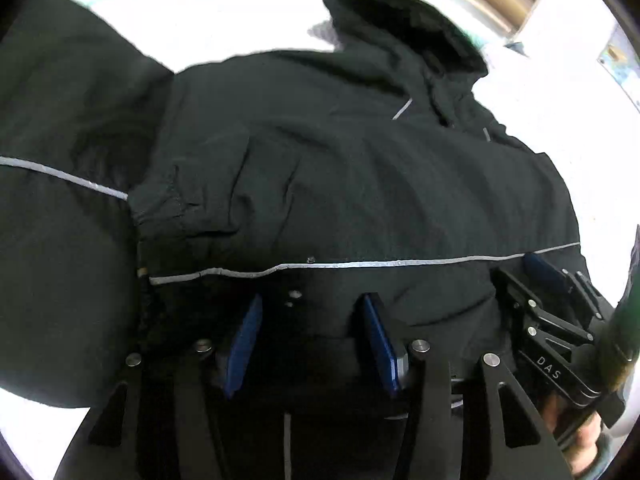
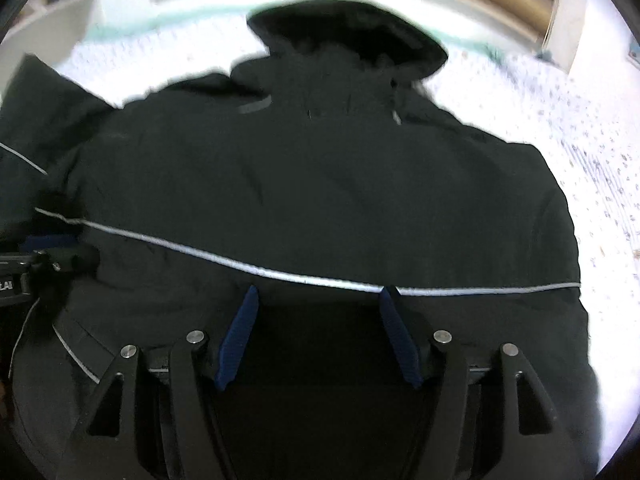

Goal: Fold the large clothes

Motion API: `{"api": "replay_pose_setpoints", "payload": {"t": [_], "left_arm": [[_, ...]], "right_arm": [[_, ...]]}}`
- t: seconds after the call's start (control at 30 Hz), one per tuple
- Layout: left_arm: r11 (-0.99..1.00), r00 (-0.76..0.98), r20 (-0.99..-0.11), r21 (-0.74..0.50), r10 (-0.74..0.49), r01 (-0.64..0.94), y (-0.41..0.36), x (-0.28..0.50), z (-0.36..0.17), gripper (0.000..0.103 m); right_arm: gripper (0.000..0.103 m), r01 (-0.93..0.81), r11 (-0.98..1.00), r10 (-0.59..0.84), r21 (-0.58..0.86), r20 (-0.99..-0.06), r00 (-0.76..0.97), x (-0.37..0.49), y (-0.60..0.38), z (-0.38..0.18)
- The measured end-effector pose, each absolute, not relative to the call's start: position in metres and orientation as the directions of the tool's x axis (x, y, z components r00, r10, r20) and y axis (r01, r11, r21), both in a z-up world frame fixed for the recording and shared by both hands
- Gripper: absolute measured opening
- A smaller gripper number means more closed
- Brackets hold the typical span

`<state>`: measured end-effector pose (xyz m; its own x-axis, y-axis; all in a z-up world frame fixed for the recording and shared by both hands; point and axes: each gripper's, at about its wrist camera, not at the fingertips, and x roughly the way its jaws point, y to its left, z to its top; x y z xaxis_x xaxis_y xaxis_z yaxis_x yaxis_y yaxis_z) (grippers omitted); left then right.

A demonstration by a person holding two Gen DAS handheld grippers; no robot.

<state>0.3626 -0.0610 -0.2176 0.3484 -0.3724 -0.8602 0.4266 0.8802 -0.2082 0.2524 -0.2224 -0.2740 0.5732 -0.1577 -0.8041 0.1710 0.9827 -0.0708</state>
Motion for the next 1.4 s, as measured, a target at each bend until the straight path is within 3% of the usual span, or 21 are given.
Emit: {"api": "replay_pose_setpoints", "payload": {"t": [0.07,0.13,0.23,0.33,0.4,0.47,0.53,0.63,0.73,1.0,1.07,1.1,1.13,1.4], "left_arm": [[0.852,0.351,-0.844,-0.211,-0.406,0.479,-0.057,0.352,-0.202,0.053],[0.779,0.304,-0.802,-0.288,-0.514,0.557,-0.052,0.339,-0.179,0.053],[0.722,0.389,-0.677,-0.312,-0.625,0.618,-0.007,0.318,-0.116,0.054],[0.777,0.523,-0.596,-0.317,-0.609,0.543,0.061,0.329,-0.071,0.056],[0.848,0.622,-0.580,-0.300,-0.525,0.437,0.110,0.350,-0.063,0.056],[0.935,0.723,-0.594,-0.255,-0.352,0.246,0.164,0.380,-0.077,0.056],[0.951,0.736,-0.619,-0.289,-0.274,0.110,0.206,0.409,-0.099,0.056],[0.904,0.706,-0.641,-0.427,-0.300,-0.004,0.252,0.456,-0.141,0.056],[0.876,0.697,-0.653,-0.477,-0.298,-0.072,0.262,0.492,-0.174,0.056],[0.748,0.685,-0.574,-0.660,-0.448,-0.064,0.259,0.532,-0.229,0.056],[0.765,0.695,-0.578,-0.641,-0.429,-0.061,0.255,0.530,-0.225,0.045],[0.771,0.700,-0.575,-0.634,-0.424,-0.054,0.252,0.532,-0.223,0.024],[0.781,0.709,-0.570,-0.623,-0.415,-0.044,0.250,0.527,-0.216,0.018],[0.897,0.794,-0.589,-0.419,-0.152,-0.140,0.275,0.452,-0.134,0.017]], "right_arm": [[0.068,0.176,0.984,-0.123,-0.017,-0.780,0.613,0.242,-0.227,-0.274],[0.068,0.175,0.984,-0.106,0.005,-0.778,0.619,0.241,-0.232,-0.274],[0.069,0.177,0.984,-0.118,-0.009,-0.776,0.620,0.240,-0.228,-0.274],[0.070,0.180,0.983,-0.128,-0.018,-0.772,0.622,0.248,-0.227,-0.275],[0.070,0.180,0.984,-0.121,-0.008,-0.771,0.626,0.247,-0.230,-0.276],[0.071,0.178,0.984,-0.118,-0.004,-0.766,0.632,0.249,-0.232,-0.278],[0.072,0.176,0.984,-0.113,0.001,-0.760,0.640,0.248,-0.232,-0.279],[0.073,0.174,0.985,-0.104,0.015,-0.750,0.653,0.246,-0.233,-0.280],[0.073,0.172,0.985,-0.094,0.028,-0.747,0.659,0.246,-0.234,-0.280],[0.074,0.172,0.985,-0.098,0.024,-0.741,0.665,0.245,-0.232,-0.281],[0.074,0.171,0.985,-0.099,0.024,-0.738,0.667,0.245,-0.232,-0.281],[0.074,0.171,0.985,-0.098,0.024,-0.738,0.668,0.245,-0.232,-0.282],[0.074,0.171,0.985,-0.098,0.024,-0.737,0.669,0.245,-0.232,-0.281],[0.074,0.172,0.985,-0.100,0.021,-0.737,0.668,0.245,-0.232,-0.282]]}}
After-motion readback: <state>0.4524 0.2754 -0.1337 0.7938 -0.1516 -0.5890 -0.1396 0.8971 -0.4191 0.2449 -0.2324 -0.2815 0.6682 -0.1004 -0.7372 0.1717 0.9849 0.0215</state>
